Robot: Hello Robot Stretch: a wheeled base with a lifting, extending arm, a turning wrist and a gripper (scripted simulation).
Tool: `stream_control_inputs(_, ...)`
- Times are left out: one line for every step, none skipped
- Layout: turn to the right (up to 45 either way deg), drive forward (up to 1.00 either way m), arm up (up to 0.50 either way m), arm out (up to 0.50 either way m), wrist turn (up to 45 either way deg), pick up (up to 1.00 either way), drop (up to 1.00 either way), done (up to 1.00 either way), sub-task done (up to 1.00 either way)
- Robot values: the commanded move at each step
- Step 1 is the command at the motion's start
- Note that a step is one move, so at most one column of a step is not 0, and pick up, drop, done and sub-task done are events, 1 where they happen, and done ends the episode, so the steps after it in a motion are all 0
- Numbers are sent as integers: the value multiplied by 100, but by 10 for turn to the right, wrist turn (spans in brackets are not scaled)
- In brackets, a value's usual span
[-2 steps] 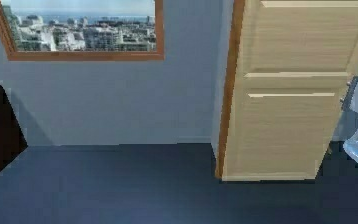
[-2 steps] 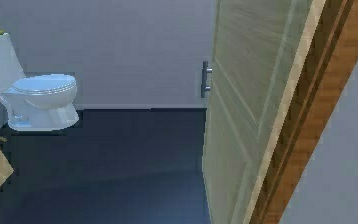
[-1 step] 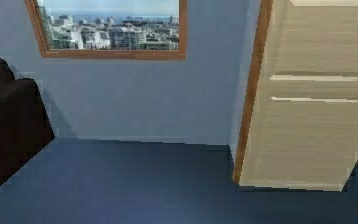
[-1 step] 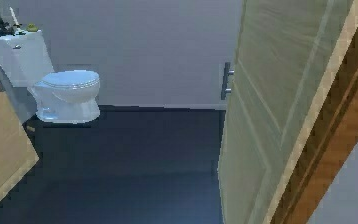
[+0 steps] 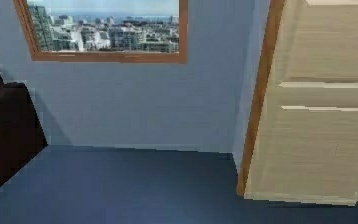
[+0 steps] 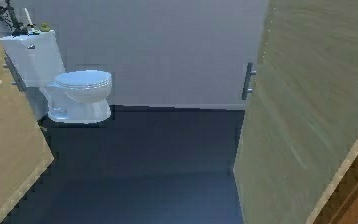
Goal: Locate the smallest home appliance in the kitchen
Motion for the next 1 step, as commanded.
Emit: stream_control_inputs(450,0,0,0,0,0,0,0,0)
